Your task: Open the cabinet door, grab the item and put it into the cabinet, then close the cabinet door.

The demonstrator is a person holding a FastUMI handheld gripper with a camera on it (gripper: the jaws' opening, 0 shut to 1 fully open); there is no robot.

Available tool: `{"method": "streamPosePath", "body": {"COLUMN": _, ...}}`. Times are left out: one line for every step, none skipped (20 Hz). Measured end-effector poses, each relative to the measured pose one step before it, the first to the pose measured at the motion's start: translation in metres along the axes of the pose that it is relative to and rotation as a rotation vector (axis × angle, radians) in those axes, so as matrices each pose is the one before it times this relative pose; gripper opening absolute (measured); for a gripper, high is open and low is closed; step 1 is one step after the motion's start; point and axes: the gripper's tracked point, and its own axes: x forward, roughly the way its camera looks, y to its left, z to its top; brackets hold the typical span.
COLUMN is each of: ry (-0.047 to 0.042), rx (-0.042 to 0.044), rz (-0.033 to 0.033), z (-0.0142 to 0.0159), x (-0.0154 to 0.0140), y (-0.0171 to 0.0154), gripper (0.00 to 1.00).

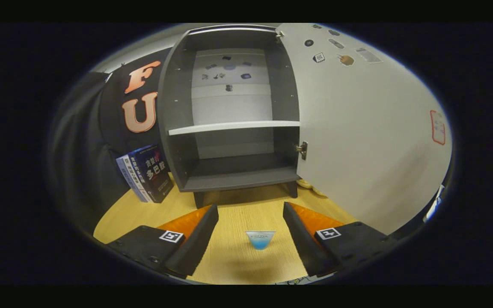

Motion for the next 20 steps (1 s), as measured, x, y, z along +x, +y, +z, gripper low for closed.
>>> {"method": "streamPosePath", "body": {"ry": 0.01949, "rx": -0.01103, "rz": -0.00650, "z": -0.01008, "x": 0.00690, "y": -0.00324, "gripper": 0.98}}
{"method": "streamPosePath", "body": {"ry": 0.01850, "rx": -0.00535, "rz": -0.00437, "z": -0.00934, "x": 0.00676, "y": -0.00281, "gripper": 0.97}}
{"method": "streamPosePath", "body": {"ry": 0.01825, "rx": -0.00134, "rz": -0.00454, "z": -0.00852, "x": 0.00772, "y": -0.00192, "gripper": 0.98}}
{"method": "streamPosePath", "body": {"ry": 0.01895, "rx": 0.00258, "rz": -0.00395, "z": -0.00920, "x": 0.00540, "y": -0.00281, "gripper": 0.98}}
{"method": "streamPosePath", "body": {"ry": 0.01675, "rx": 0.00682, "rz": -0.00402, "z": -0.00790, "x": 0.00526, "y": -0.00282, "gripper": 0.98}}
{"method": "streamPosePath", "body": {"ry": 0.01648, "rx": 0.01026, "rz": -0.00130, "z": -0.00770, "x": 0.00552, "y": -0.00121, "gripper": 0.98}}
{"method": "streamPosePath", "body": {"ry": 0.01536, "rx": 0.01004, "rz": -0.00252, "z": -0.00711, "x": 0.00564, "y": -0.00095, "gripper": 0.98}}
{"method": "streamPosePath", "body": {"ry": 0.01258, "rx": 0.00783, "rz": -0.00258, "z": -0.00719, "x": 0.00410, "y": -0.00133, "gripper": 0.98}}
{"method": "streamPosePath", "body": {"ry": 0.01336, "rx": 0.00640, "rz": -0.00106, "z": -0.00623, "x": 0.00331, "y": -0.00069, "gripper": 0.98}}
{"method": "streamPosePath", "body": {"ry": 0.01175, "rx": 0.00636, "rz": 0.00004, "z": -0.00637, "x": 0.00260, "y": -0.00076, "gripper": 0.98}}
{"method": "streamPosePath", "body": {"ry": 0.01400, "rx": 0.00893, "rz": 0.00355, "z": -0.00519, "x": 0.00308, "y": 0.00003, "gripper": 0.97}}
{"method": "streamPosePath", "body": {"ry": 0.01081, "rx": 0.01161, "rz": -0.00209, "z": -0.00454, "x": 0.00277, "y": -0.00077, "gripper": 0.97}}
{"method": "streamPosePath", "body": {"ry": 0.00701, "rx": 0.01239, "rz": 0.00065, "z": -0.00286, "x": 0.00279, "y": -0.00037, "gripper": 0.97}}
{"method": "streamPosePath", "body": {"ry": 0.00779, "rx": 0.01406, "rz": 0.00468, "z": -0.00325, "x": 0.00152, "y": 0.00120, "gripper": 0.91}}
{"method": "streamPosePath", "body": {"ry": 0.00932, "rx": 0.00824, "rz": 0.00118, "z": -0.00337, "x": 0.00154, "y": -0.00103, "gripper": 0.85}}
{"method": "streamPosePath", "body": {"ry": 0.00780, "rx": 0.00630, "rz": 0.00618, "z": -0.00213, "x": 0.00088, "y": 0.00091, "gripper": 0.78}}
{"method": "streamPosePath", "body": {"ry": 0.00106, "rx": 0.00060, "rz": -0.00458, "z": 0.00038, "x": 0.00043, "y": -0.00171, "gripper": 0.71}}
{"method": "streamPosePath", "body": {"ry": 0.00608, "rx": 0.00040, "rz": -0.00037, "z": -0.00070, "x": 0.00162, "y": 0.00062, "gripper": 0.64}}
{"method": "streamPosePath", "body": {"ry": 0.01357, "rx": 0.00259, "rz": -0.00072, "z": -0.00127, "x": -0.00159, "y": 0.00030, "gripper": 0.63}}
{"method": "streamPosePath", "body": {"ry": 0.01115, "rx": 0.01008, "rz": -0.00011, "z": 0.00137, "x": -0.00236, "y": 0.00092, "gripper": 0.61}}
